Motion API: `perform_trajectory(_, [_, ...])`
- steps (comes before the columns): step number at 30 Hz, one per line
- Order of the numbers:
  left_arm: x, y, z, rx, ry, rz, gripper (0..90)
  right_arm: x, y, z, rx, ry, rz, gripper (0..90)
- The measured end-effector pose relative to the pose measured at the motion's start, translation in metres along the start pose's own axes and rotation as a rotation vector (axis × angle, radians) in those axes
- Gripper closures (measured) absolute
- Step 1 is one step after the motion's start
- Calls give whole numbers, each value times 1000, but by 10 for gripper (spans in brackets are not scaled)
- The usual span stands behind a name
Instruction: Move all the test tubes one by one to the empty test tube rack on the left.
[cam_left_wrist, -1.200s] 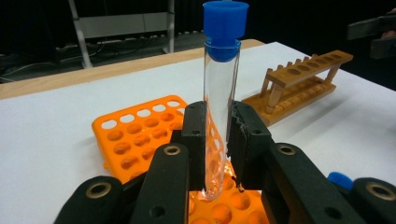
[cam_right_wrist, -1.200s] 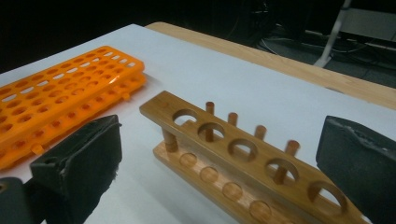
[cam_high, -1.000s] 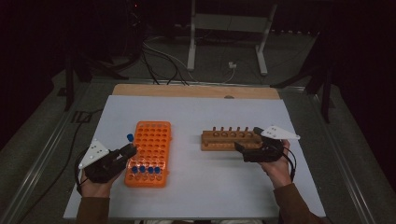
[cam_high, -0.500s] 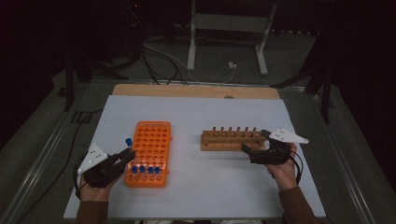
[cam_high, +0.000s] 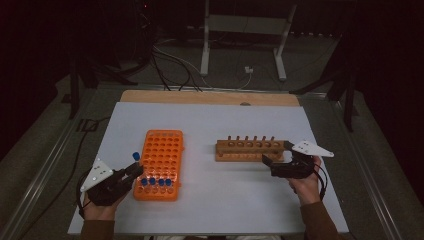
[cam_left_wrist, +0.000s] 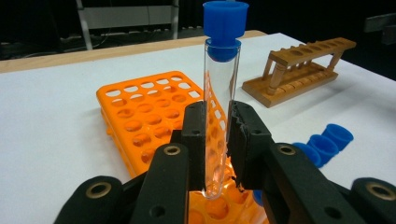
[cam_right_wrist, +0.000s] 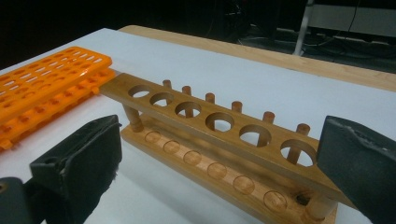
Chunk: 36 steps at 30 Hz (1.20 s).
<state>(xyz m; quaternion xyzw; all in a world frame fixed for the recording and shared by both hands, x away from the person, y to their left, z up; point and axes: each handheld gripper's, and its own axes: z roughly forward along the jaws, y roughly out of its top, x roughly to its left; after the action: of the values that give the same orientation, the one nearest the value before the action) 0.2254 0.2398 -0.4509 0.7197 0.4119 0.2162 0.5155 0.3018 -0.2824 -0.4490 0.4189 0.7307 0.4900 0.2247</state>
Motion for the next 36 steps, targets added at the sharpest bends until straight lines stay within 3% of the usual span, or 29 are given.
perform_trajectory(8, [2, -8, -6, 17, -11, -9, 780, -1, -1, 0, 0, -3, 2, 5])
perform_trajectory(20, [5, -17, -10, 53, -37, 8, 780, -1, -1, 0, 0, -6, 6, 5])
perform_trajectory(36, [7, -30, -9, 139, -44, 21, 780, -1, -2, 2, 5, 1, 8, 5])
